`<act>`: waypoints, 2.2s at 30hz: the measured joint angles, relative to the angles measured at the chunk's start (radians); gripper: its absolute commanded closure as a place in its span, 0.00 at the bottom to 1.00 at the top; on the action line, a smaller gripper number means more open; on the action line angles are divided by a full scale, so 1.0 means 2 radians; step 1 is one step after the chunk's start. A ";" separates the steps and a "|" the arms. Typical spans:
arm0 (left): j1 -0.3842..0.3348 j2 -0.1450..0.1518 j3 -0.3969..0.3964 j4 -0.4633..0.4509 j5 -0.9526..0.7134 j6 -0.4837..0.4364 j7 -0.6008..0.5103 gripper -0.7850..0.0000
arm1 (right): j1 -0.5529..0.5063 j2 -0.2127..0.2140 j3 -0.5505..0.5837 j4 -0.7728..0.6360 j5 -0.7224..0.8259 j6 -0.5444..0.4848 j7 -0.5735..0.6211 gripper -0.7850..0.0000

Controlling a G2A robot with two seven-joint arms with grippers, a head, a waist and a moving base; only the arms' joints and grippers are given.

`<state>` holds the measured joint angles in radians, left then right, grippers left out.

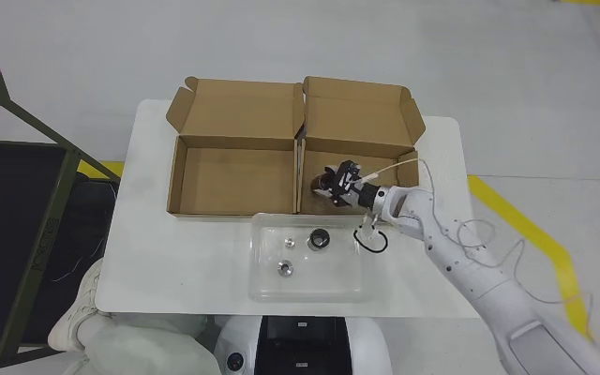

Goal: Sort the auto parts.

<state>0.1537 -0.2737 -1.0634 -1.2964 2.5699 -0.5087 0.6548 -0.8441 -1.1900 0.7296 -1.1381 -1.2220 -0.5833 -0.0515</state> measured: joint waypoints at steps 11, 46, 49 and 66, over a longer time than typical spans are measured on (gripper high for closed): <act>0.000 0.000 0.000 0.000 0.000 0.000 0.000 0.00 | 0.025 -0.020 -0.018 0.040 -0.001 -0.004 0.010 0.11; 0.000 0.000 0.000 0.000 0.000 0.000 0.000 0.00 | -0.152 0.038 0.157 -0.268 0.015 -0.084 0.077 0.00; 0.000 0.000 0.000 0.000 0.000 0.000 0.000 0.00 | -0.170 0.043 0.163 -0.283 0.021 -0.107 0.101 0.00; 0.000 0.000 0.000 0.000 0.000 0.000 0.000 0.00 | -0.179 0.045 0.161 -0.288 0.028 -0.125 0.129 0.00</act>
<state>0.1537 -0.2737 -1.0634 -1.2964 2.5699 -0.5087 0.6548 -1.2030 -1.0995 1.0520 -1.7139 -1.1652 -0.8341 0.2056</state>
